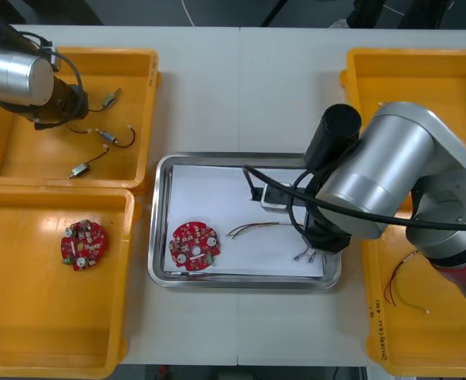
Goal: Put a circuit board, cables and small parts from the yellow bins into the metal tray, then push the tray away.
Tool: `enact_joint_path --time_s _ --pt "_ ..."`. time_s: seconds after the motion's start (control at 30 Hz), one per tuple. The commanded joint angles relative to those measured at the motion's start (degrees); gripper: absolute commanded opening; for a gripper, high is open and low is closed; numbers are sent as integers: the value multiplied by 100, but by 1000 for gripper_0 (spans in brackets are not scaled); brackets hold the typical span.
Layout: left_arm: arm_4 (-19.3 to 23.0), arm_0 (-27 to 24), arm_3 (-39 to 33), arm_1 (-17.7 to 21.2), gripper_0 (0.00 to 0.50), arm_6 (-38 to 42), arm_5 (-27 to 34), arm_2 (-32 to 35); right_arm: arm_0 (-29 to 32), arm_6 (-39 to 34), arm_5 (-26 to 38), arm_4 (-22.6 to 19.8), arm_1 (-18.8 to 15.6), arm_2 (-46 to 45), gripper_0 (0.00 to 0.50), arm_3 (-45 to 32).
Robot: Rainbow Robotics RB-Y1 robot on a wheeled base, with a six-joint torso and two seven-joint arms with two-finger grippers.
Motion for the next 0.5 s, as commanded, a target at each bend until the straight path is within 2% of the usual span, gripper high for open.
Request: enact_joint_path --time_s 0.03,0.3,0.5 --pt "89 -227 -485 223 0 -537 638 171 -89 -14 35 35 89 -644 500 -589" --pt "81 -227 -1223 363 0 -545 1789 443 359 -76 35 -79 -70 -1734 500 -1433" --pt "-7 -166 -1882 372 0 -475 2624 478 666 -199 35 -343 -369 -2569 500 -1547"
